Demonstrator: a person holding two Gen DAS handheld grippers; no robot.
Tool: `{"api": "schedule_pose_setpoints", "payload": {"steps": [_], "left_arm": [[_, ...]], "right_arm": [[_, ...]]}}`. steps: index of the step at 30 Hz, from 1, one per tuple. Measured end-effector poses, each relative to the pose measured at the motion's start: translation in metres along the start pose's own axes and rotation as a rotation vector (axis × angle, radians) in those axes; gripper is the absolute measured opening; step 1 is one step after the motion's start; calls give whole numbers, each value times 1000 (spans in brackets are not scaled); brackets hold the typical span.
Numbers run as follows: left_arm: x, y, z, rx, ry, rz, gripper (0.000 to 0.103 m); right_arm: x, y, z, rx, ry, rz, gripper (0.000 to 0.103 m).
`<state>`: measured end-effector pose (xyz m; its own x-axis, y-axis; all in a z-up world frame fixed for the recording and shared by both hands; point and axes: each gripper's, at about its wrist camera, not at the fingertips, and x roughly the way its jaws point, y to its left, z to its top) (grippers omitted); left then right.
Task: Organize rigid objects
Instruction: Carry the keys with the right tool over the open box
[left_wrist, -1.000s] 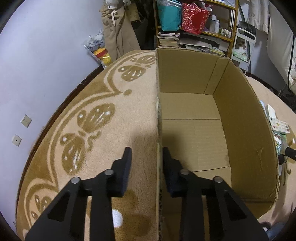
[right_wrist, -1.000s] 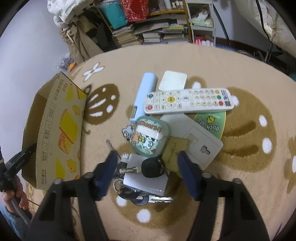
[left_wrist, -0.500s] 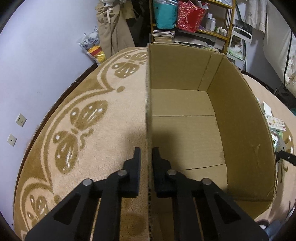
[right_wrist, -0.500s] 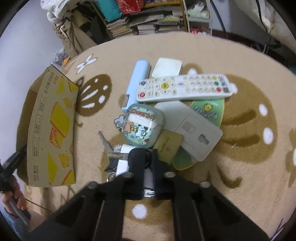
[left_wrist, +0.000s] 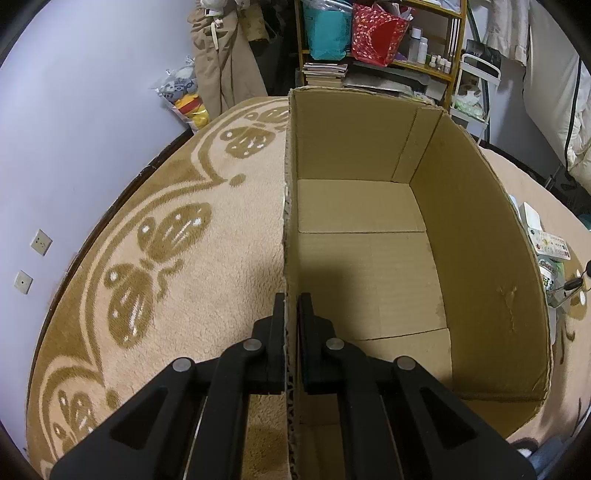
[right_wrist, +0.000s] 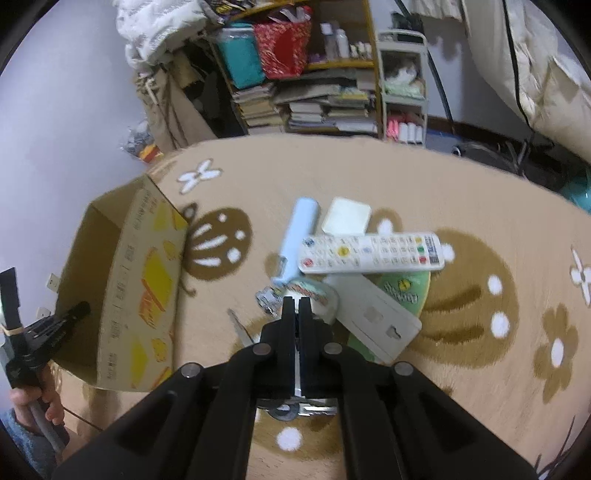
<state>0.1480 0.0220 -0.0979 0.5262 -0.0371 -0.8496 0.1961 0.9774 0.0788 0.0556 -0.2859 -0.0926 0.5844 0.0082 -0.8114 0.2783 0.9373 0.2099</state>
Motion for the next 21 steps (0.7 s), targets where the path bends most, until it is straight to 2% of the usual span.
{"api": "schedule_pose_setpoints", "payload": {"steps": [5, 14, 21], "left_arm": [[0, 1, 0, -3, 0, -2, 5], [1, 1, 1, 0, -3, 2, 5], [-2, -1, 0, 1, -20, 6, 5]], "right_arm": [[-16, 19, 13, -34, -42, 38, 3], [-49, 84, 40, -117, -144, 200, 3], [-48, 133, 54, -164, -163, 300, 3]]}}
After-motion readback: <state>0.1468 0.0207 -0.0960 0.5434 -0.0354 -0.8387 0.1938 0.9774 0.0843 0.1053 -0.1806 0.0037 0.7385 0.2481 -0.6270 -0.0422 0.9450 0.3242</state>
